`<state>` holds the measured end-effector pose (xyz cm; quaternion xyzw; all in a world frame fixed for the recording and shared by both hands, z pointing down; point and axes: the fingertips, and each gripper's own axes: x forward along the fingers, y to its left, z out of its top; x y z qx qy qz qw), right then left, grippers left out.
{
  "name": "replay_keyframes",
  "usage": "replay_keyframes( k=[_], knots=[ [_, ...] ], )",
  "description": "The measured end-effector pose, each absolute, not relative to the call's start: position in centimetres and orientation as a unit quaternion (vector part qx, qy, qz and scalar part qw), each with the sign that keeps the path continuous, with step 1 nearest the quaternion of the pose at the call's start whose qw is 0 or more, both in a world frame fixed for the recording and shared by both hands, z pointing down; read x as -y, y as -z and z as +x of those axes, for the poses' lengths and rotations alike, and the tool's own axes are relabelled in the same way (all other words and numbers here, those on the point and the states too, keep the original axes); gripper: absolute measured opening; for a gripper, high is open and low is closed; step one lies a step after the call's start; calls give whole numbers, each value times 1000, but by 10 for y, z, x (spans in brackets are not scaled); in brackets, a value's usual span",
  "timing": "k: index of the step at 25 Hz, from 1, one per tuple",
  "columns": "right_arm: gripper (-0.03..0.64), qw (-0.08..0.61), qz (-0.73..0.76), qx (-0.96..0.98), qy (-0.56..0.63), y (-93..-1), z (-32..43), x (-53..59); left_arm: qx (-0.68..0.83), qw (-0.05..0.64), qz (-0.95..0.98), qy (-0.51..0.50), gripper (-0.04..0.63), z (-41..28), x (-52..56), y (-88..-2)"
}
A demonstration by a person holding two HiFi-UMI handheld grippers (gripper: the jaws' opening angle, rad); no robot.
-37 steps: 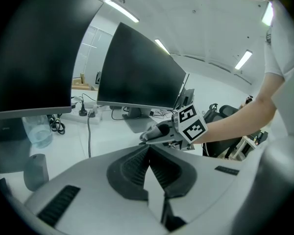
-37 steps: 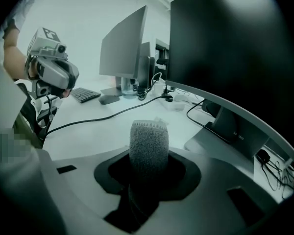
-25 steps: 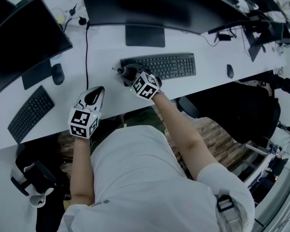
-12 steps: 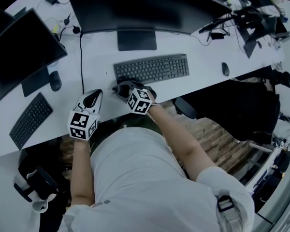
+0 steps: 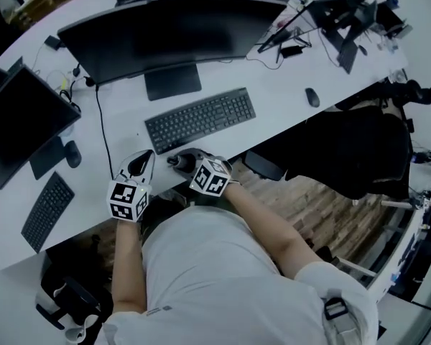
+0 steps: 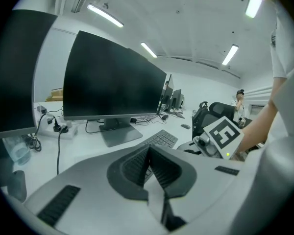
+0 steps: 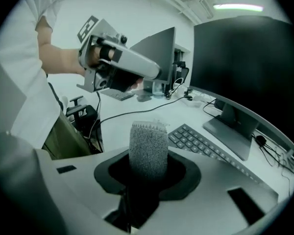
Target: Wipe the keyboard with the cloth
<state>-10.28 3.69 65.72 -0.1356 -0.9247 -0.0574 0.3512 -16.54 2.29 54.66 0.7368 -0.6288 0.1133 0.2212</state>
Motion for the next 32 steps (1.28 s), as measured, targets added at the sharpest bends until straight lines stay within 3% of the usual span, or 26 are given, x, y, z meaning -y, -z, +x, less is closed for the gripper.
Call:
replay_keyframes(
  k=[11, 32],
  knots=[
    [121, 237, 61, 969, -47, -550, -3, 45, 571, 175, 794, -111, 2, -78, 32, -498],
    [121, 37, 304, 951, -51, -390, 179, 101, 459, 76, 883, -58, 2, 42, 93, -380]
  ],
)
